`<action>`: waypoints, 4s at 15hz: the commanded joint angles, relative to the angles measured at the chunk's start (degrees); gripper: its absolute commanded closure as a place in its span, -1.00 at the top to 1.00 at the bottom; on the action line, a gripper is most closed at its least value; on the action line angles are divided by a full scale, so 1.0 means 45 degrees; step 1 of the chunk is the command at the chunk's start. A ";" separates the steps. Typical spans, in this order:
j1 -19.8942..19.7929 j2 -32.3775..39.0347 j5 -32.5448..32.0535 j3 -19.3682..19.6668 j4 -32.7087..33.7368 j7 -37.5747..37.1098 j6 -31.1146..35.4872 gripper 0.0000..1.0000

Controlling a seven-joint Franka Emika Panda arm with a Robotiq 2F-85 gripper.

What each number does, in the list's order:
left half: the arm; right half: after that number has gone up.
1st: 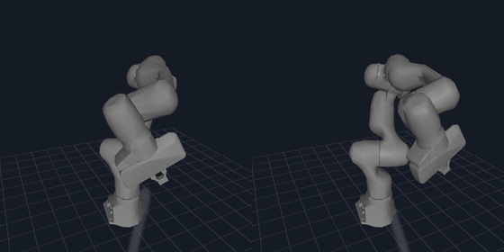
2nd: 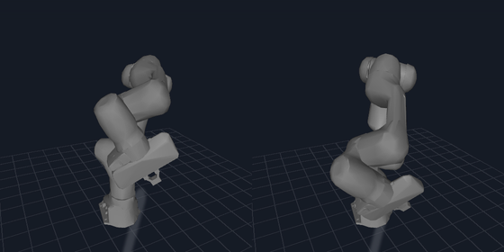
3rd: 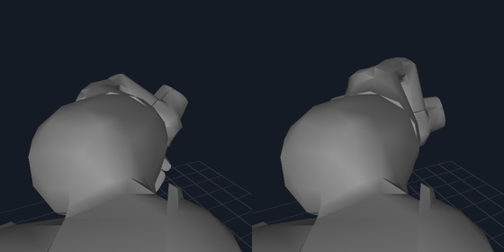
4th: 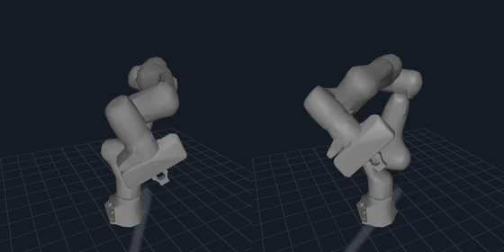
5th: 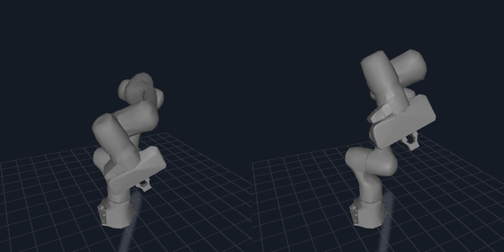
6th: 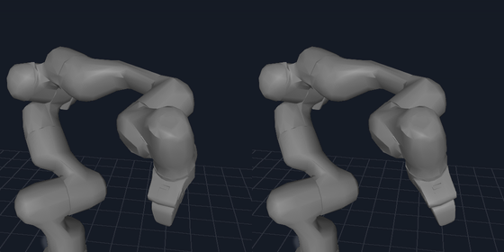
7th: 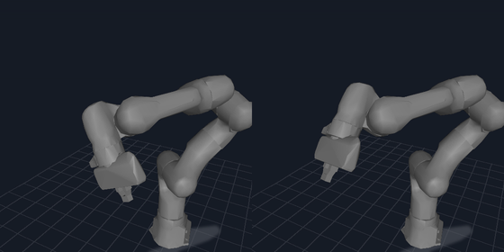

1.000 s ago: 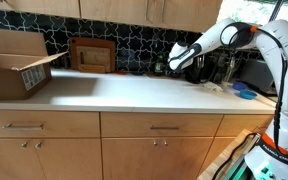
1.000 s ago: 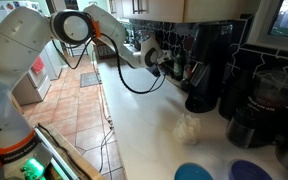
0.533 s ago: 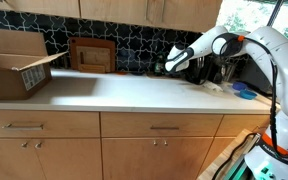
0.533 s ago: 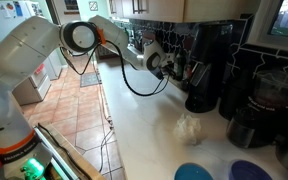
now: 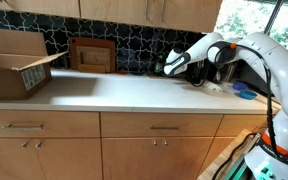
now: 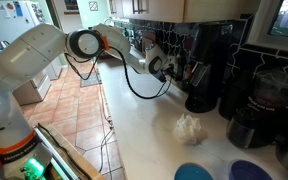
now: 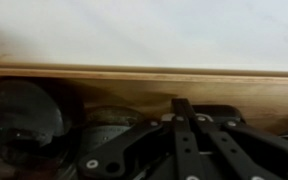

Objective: Slide the sauce tray by holding the bottom left corner and rotating it anticlockwise

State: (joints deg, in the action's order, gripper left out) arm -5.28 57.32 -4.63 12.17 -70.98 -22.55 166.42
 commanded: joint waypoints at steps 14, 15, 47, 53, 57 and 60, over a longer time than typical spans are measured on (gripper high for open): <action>0.0543 0.0033 0.0479 0.0271 0.0510 0.0318 -0.2838 -1.00; 0.0548 -0.0013 0.0496 0.0232 0.0446 0.0271 -0.2921 -1.00; 0.0934 -0.2914 0.1212 -0.0735 -0.4103 -0.0378 -0.3759 -1.00; 0.0825 -0.4180 0.1889 -0.1192 -0.6115 -0.0273 -0.3476 -1.00; 0.0699 -0.4906 0.2555 -0.1609 -0.7326 -0.0061 -0.3313 -1.00; 0.0663 -0.5429 0.3057 -0.1787 -0.8212 -0.0015 -0.3276 -1.00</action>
State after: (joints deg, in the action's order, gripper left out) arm -2.03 35.58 5.08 6.79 -98.58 -24.04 152.46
